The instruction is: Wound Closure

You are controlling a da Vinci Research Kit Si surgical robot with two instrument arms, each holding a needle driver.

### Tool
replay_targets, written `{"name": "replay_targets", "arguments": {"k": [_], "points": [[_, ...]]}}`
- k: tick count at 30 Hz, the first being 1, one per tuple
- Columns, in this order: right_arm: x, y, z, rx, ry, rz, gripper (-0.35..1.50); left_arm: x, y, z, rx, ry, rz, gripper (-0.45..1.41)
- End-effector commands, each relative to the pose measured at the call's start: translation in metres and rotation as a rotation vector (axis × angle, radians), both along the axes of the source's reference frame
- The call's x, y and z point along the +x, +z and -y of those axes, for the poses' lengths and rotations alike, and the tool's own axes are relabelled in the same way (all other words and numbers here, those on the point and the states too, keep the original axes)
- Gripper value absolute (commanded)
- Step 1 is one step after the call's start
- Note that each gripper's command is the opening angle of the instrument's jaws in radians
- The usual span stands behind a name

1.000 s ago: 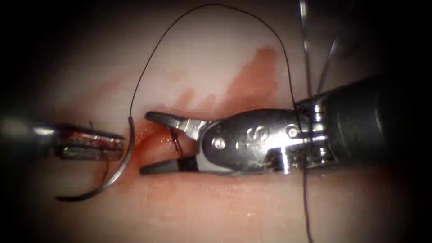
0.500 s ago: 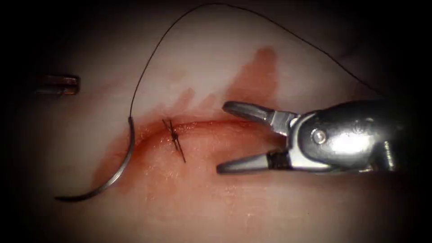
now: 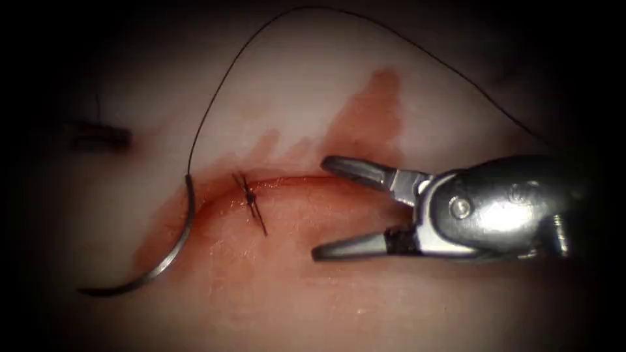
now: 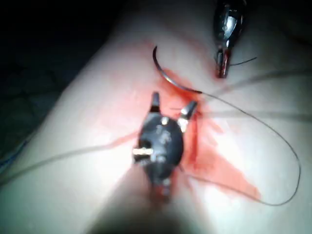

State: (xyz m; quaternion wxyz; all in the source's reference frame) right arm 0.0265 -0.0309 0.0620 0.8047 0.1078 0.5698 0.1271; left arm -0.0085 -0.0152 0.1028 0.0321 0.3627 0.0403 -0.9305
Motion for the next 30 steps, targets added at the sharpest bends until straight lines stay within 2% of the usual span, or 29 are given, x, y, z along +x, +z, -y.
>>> {"name": "replay_targets", "arguments": {"k": [1,2,4,7,10,16,17,19,20,21,24,25,27,30], "points": [[0.0006,0.0005,0.0005,0.001,-0.001,-0.002,1.45,-0.0006,0.0005,0.0002,-0.005,0.001,0.003,0.61],[0.0006,0.0005,0.0005,0.001,-0.001,-0.002,1.45,-0.0001,0.0005,0.0003,0.021,-0.007,-0.005,0.76],[0.0006,0.0004,0.0005,0.001,-0.001,-0.002,1.45,0.0009,0.0004,0.0004,0.041,0.0,-0.016,0.83],[0.0006,0.0004,0.0006,0.002,-0.003,0.001,1.45,0.0044,-0.0006,0.0003,0.106,-0.009,-0.039,1.11],[0.0006,0.0005,0.0006,0.007,-0.001,0.001,1.45,0.0055,-0.002,-0.0003,0.14,-0.02,-0.037,1.2],[0.0006,0.0007,0.0009,0.005,-0.007,0.012,1.45,0.0063,-0.0048,-0.0011,0.162,-0.017,-0.034,1.2],[0.0007,0.0008,0.001,0.009,-0.005,0.013,1.45,0.0057,-0.0061,-0.0018,0.168,-0.036,-0.031,1.11],[0.0008,0.0009,0.0011,0.008,-0.004,0.013,1.45,0.0051,-0.0069,-0.0023,0.174,-0.055,-0.006,1.08],[0.001,0.0011,0.0012,0.012,-0.004,0.02,1.45,0.0034,-0.0088,-0.0034,0.182,-0.122,0.09,1.01],[0.001,0.0011,0.0012,0.012,-0.004,0.02,1.45,0.0034,-0.0088,-0.0034,0.182,-0.122,0.09,1.01],[0.0012,0.0013,0.0014,0.01,-0.004,0.027,1.45,0.001,-0.0112,-0.0047,0.167,-0.222,0.209,0.99],[0.0012,0.0013,0.0015,0.01,-0.005,0.03,1.45,0.0001,-0.0121,-0.0051,0.155,-0.258,0.225,0.99],[0.0012,0.0013,0.0015,0.01,-0.005,0.03,1.45,-0.0018,-0.0138,-0.0059,0.16,-0.307,0.217,1.16],[0.0013,0.0013,0.0015,0.01,-0.004,0.03,1.45,-0.0034,-0.0145,-0.0057,0.157,-0.349,0.211,1.18]]}}
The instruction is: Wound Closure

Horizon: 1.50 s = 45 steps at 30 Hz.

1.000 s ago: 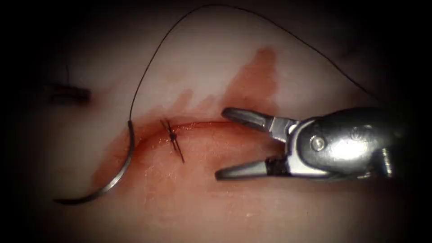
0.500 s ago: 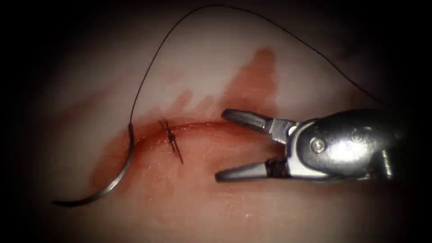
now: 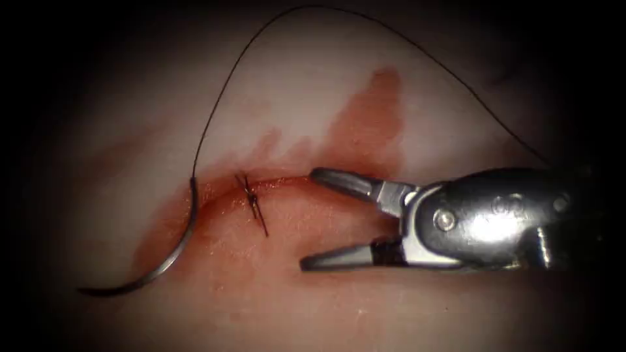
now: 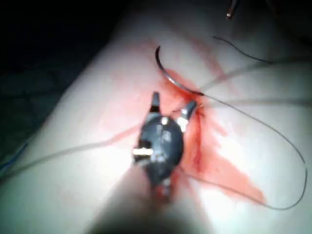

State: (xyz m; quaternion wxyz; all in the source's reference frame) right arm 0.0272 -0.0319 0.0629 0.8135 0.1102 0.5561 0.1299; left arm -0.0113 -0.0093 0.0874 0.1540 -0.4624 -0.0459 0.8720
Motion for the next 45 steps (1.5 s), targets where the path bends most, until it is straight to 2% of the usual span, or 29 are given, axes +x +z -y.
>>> {"name": "replay_targets", "arguments": {"k": [1,8,15,22,27,32,40,45], "points": [[0.0006,0.0004,0.0005,0.001,-0.001,-0.002,1.45,-0.0006,0.0009,0.0002,0.0,0.001,-0.003,1.18],[0.0008,0.0004,0.0007,0.009,-0.005,-0.002,1.45,-0.002,0.0041,0.0014,-0.035,-0.052,-0.043,0.86],[0.0008,0.0004,0.0007,0.014,-0.004,0.001,1.45,-0.005,0.0071,0.0031,-0.023,-0.084,-0.011,0.81],[0.0008,0.0003,0.0008,0.014,-0.004,0.001,1.45,-0.0073,0.0089,0.0045,0.0,-0.07,0.014,0.78],[0.0008,0.0003,0.0007,0.02,-0.001,0.001,1.45,-0.0078,0.0082,0.0048,0.023,-0.071,0.038,0.78],[0.0003,0.0,0.0006,0.051,0.006,-0.003,1.44,-0.0083,0.0055,0.006,0.088,-0.08,0.054,0.69],[-0.0006,-0.0008,0.0001,0.082,0.011,-0.001,1.44,-0.0089,0.003,0.0092,0.305,-0.083,-0.064,0.68],[-0.0009,-0.0009,0.0002,0.088,0.004,0.008,1.44,-0.0084,0.0026,0.013,0.437,0.015,-0.23,0.68]]}}
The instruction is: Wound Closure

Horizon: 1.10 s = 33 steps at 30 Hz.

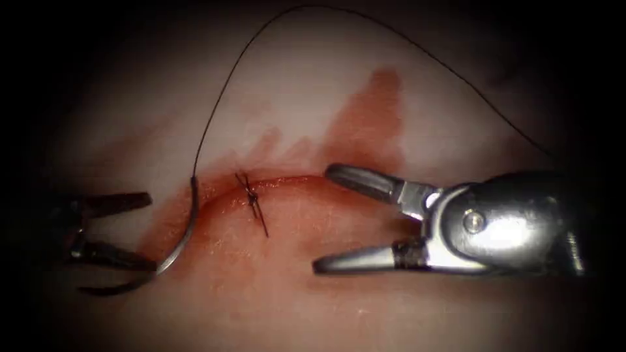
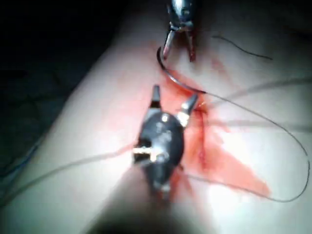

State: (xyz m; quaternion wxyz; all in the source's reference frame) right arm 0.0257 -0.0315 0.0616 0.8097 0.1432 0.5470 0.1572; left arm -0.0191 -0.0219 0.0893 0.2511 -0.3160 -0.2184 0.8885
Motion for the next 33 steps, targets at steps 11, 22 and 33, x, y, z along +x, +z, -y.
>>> {"name": "replay_targets", "arguments": {"k": [11,22,33], "points": [[0.0007,0.0004,0.0008,0.001,-0.002,0.0,1.44,-0.0007,0.0034,0.0029,-0.002,0.104,-0.034,0.57],[0.0007,0.0003,0.0007,0.001,-0.002,-0.001,1.44,0.0,0.0046,0.0035,-0.009,0.194,-0.055,-0.45],[-0.0008,0.0013,0.0008,0.349,0.146,-0.025,1.23,-0.0029,0.0012,0.0002,-0.231,0.181,-0.063,-0.45]]}}
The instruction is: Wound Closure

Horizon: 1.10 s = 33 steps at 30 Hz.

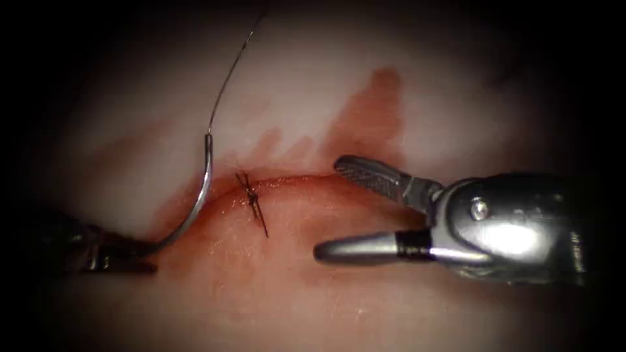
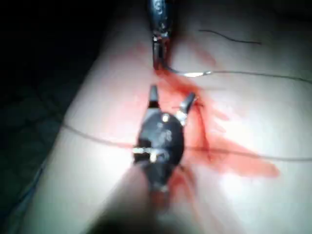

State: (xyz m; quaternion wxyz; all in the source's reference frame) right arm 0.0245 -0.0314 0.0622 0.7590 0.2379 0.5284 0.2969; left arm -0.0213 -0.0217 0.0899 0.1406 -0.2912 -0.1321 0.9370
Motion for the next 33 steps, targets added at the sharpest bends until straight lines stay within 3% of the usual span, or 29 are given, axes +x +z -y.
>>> {"name": "replay_targets", "arguments": {"k": [1,4,11,18,26,28,29,30,33], "points": [[0.0003,0.0008,0.0009,0.041,0.028,-0.02,1.23,-0.0013,0.0003,0.0001,-0.017,0.005,0.012,-0.45],[0.0001,0.0012,0.0004,0.156,0.077,-0.02,1.23,-0.0044,-0.0011,-0.0021,-0.124,-0.008,0.03,-0.45],[0.0,0.002,-0.0013,0.269,0.245,-0.014,1.2,-0.0058,-0.0021,-0.0036,-0.294,-0.009,0.013,-0.45],[0.0014,0.003,-0.0033,0.275,0.28,-0.011,1.18,-0.0069,-0.0019,-0.0031,-0.308,0.0,0.017,-0.45],[0.003,0.0031,-0.0029,0.288,0.24,-0.009,1.15,-0.0071,-0.0017,-0.0029,-0.311,0.003,0.017,-0.45],[0.0032,0.0032,-0.003,0.293,0.228,-0.014,0.85,-0.0072,-0.0017,-0.0029,-0.315,0.008,0.017,-0.45],[0.0032,0.0031,-0.003,0.297,0.218,-0.018,0.5,-0.0072,-0.0017,-0.0029,-0.319,0.012,0.017,-0.45],[0.0031,0.003,-0.0031,0.31,0.202,-0.017,-0.35,-0.0072,-0.0017,-0.0028,-0.318,0.013,0.019,-0.45],[0.0026,0.0023,-0.0036,0.257,0.161,0.015,-0.35,-0.0073,-0.0017,-0.0028,-0.319,0.018,0.025,-0.45]]}}
